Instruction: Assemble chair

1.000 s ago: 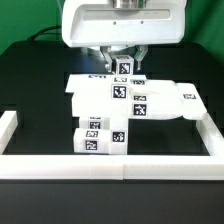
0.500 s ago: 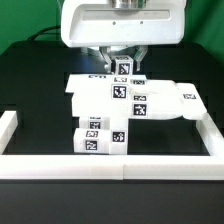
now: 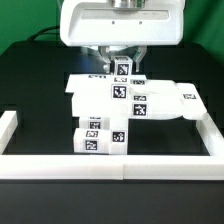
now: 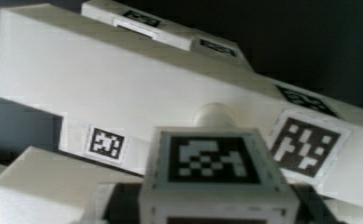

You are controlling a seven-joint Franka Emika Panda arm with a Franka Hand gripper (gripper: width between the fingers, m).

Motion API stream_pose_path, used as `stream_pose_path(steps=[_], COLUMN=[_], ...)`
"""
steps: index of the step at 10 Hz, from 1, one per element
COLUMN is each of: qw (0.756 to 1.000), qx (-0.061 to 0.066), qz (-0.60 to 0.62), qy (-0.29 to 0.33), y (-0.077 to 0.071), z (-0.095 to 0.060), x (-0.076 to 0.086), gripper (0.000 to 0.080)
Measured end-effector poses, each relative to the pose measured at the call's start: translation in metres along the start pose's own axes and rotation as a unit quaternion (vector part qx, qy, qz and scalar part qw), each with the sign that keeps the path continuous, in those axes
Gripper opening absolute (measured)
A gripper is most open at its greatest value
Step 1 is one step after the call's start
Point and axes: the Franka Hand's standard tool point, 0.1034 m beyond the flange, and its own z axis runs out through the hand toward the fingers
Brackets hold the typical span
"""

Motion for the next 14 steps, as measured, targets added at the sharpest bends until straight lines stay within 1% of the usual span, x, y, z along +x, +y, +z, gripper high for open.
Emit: stream_pose_path(steps=[3,5,6,14], qw=[1.000,1.000,1.000,1.000], qx=[0.000,0.000,0.001,0.001], qz=[0.001,0.000,0.000,0.000], qy=[0.001,0.004,0.002,-0.001], y=[0.001,-0.005,-0.006,-0.005], z=[-0.001,0.000,0.001,0.004], x=[0.000,-0.006,-0.009,-0.011], gripper=[0.0285,0.0285,0.0285,0.0285])
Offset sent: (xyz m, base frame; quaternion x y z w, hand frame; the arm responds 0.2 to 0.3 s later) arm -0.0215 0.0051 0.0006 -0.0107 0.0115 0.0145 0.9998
